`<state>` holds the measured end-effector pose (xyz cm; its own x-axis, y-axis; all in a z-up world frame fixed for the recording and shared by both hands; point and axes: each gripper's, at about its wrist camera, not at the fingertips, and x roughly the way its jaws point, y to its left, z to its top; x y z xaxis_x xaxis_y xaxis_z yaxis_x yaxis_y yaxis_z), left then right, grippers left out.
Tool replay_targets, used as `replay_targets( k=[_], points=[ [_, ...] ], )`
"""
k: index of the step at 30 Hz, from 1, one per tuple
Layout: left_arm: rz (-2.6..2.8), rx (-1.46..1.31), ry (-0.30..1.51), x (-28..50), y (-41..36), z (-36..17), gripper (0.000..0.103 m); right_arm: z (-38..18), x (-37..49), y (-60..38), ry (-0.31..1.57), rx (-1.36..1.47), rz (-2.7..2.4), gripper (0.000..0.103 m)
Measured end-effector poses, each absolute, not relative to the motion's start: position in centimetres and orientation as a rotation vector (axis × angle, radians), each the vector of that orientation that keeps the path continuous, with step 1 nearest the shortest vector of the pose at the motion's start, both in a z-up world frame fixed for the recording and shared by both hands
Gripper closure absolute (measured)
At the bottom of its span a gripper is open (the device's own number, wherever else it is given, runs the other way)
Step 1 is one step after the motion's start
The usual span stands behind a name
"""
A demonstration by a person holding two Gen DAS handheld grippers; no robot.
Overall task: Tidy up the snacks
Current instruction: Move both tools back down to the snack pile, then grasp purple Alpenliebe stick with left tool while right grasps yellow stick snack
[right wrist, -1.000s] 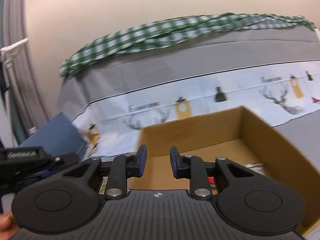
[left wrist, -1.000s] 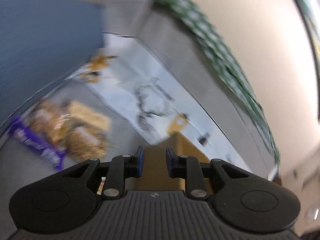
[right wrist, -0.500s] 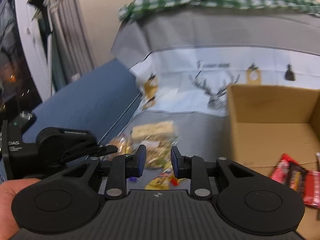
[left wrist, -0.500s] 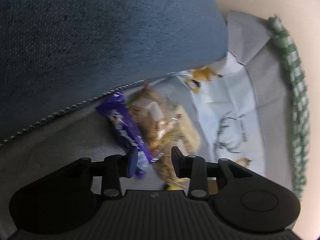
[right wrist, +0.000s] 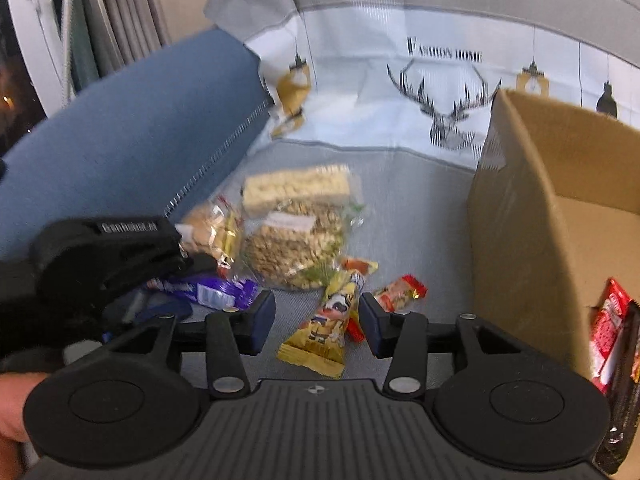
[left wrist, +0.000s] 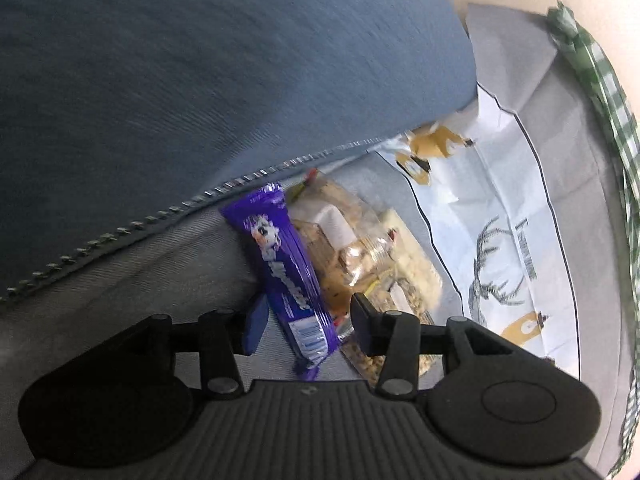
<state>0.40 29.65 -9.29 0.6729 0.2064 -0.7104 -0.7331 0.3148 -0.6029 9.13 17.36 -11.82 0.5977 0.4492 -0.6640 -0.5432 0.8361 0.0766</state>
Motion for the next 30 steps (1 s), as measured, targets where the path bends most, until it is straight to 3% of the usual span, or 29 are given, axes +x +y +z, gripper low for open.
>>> replay_targets(
  k=[2, 5, 7, 10, 20, 27, 30],
  points=[
    [0.663, -1.056, 0.585, 1.1, 29.6, -9.3, 0.055, -12.4, 9.2, 17.7, 0.746, -0.161, 0.565, 0.055],
    [0.659, -1.010, 0.618, 1.6, 29.5, -9.3, 0.070, -13.0, 9.1, 17.9, 0.760, -0.182, 0.561, 0.055],
    [0.647, -0.996, 0.636, 1.8, 29.5, -9.3, 0.083, -13.2, 9.0, 17.9, 0.758, -0.196, 0.555, 0.068],
    [0.630, -0.977, 0.653, 1.6, 29.6, -9.1, 0.087, -13.6, 8.6, 17.8, 0.746, -0.227, 0.552, 0.079],
    [0.398, -0.784, 0.857, 1.3, 27.9, -7.4, 0.087, -12.6, 3.6, 16.6, 0.694, -0.300, 0.602, 0.089],
    [0.194, -0.284, 1.086, 4.2, 24.0, -5.5, 0.086, -13.0, -0.1, 15.6, 0.744, -0.312, 0.602, 0.090],
    [0.146, -0.340, 1.130, 3.8, 24.6, -6.5, 0.086, -13.3, -1.4, 15.0, 0.764, -0.312, 0.602, 0.089]
  ],
)
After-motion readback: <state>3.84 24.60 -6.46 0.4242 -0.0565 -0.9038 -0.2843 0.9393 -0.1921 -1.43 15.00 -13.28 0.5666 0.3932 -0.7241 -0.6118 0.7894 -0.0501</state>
